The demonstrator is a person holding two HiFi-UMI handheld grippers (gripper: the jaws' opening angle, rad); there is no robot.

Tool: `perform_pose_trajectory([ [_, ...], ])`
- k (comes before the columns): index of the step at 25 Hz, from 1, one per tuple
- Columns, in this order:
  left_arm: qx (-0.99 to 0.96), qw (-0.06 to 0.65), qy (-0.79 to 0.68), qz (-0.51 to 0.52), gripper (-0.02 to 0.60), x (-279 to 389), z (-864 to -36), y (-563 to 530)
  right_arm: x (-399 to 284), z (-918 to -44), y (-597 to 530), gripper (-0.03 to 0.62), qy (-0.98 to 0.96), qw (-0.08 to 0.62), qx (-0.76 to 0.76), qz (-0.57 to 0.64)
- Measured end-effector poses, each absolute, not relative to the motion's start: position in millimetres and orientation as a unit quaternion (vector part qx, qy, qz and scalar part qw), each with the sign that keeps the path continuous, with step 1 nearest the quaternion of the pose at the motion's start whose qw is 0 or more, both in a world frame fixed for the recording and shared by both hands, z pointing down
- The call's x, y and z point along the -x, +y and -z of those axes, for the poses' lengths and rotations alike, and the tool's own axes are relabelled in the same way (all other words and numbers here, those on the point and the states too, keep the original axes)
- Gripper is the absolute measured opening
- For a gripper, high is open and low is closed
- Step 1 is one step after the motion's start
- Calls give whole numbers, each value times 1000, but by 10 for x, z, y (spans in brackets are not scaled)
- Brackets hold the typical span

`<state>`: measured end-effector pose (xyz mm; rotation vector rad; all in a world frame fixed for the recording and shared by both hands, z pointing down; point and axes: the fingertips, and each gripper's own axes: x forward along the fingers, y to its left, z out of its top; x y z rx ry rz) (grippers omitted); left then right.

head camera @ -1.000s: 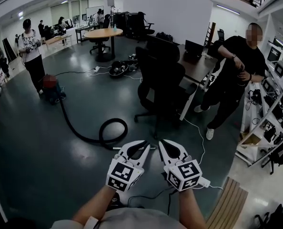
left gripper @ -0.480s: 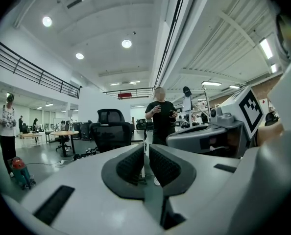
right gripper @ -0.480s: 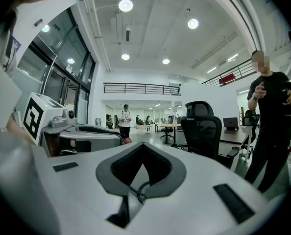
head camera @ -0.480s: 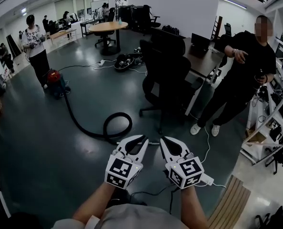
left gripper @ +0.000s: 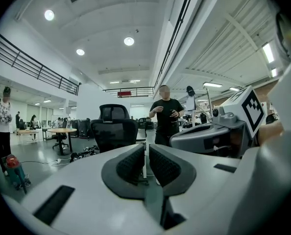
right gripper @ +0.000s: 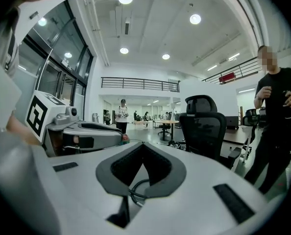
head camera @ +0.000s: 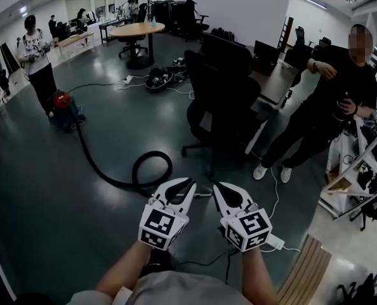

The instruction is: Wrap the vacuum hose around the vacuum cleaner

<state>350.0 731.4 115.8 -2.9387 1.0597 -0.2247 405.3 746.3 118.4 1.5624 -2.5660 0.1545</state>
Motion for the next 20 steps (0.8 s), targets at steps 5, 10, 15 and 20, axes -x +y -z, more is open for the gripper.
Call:
perform_pose_trajectory([
  [5,942,4,327,78,43,-3411,-1224,6675,-4013,-1263,6871,5,-840,73,-533,-62],
  [10,948,-8,306,87,43,-3307,-1338,6082,-3943,-1376,6327,5,-826,88,-551,-78],
  [15,955,-18,282,86,43,-3244,-1400,5488,-3890,-1447,5781,5,-808,104,-573,-89],
  [20,964,-29,246,91,43,-3249,-1469,5067,-3850,-1480,5359,5,-792,120,-591,-94],
])
